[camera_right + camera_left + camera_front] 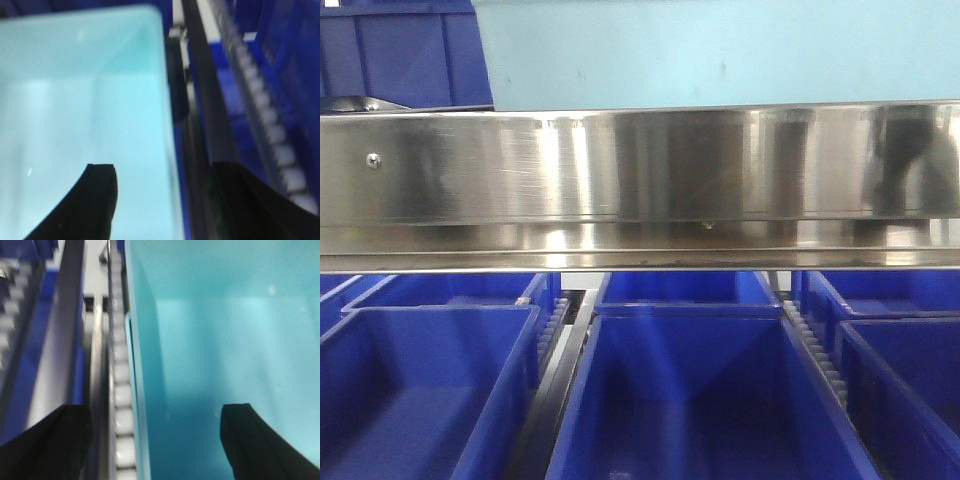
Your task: Move two blue bins to right shelf middle
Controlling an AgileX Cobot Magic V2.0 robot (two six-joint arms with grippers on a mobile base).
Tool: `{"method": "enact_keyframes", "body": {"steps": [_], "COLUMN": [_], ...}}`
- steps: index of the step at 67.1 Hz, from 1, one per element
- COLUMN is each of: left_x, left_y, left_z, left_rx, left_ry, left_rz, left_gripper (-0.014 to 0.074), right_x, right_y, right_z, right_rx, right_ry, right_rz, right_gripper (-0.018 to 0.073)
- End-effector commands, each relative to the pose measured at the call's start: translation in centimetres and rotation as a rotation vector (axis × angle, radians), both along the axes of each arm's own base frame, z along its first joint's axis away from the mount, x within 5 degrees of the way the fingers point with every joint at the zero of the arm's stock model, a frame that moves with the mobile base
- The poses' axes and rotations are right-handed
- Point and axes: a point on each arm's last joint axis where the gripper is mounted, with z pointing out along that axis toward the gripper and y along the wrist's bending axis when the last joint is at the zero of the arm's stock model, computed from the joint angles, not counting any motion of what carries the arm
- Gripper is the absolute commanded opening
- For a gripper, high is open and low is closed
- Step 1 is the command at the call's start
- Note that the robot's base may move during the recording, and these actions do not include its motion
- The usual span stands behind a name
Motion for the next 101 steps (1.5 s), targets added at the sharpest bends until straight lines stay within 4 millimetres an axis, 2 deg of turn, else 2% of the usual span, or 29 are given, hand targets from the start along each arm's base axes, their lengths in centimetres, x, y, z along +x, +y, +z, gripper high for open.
{"method": "enact_keyframes", "body": {"steps": [1,10,17,34,48,61,74,101], "left_x": [0.4,1.1,1.1,1.4,2.5,2.4,2.9,2.9], "left_y": [0.6,1.4,1.4,0.7,-0.4,-0.4,-1.0,-1.1], "left_z": [-0.3,-1.2,-1.3,-2.6,-3.5,-3.7,-5.0,-4.9], "left_rx": [-0.068,-0.089,-0.087,-0.104,-0.121,-0.069,-0.076,-0.089], "left_ry": [0.065,0.141,0.152,0.232,0.311,0.415,0.467,0.467], "left_rz": [0.02,0.013,0.009,-0.009,-0.041,-0.038,-0.055,-0.062], "left_gripper": [0.0428,0.0399,0.0391,0.0393,0.0393,0.0393,0.0393,0.0391], "right_x": [0.4,0.9,0.9,1.3,2.8,2.9,2.9,2.9], "right_y": [0.3,-0.2,-1.1,-1.4,-1.1,-0.9,-0.8,-0.8], "right_z": [-0.6,-2.0,-2.3,-2.8,-4.5,-4.6,-4.9,-5.1], "right_rx": [-0.012,-0.02,-0.024,0.031,0.015,0.023,0.018,0.017], "right_ry": [0.097,0.236,0.283,0.314,0.371,0.374,0.384,0.39], "right_rz": [0.016,0.002,-0.016,0.064,0.102,0.117,0.133,0.133], "right_gripper": [0.0297,0.0297,0.0297,0.0297,0.0297,0.0297,0.0297,0.0297]}}
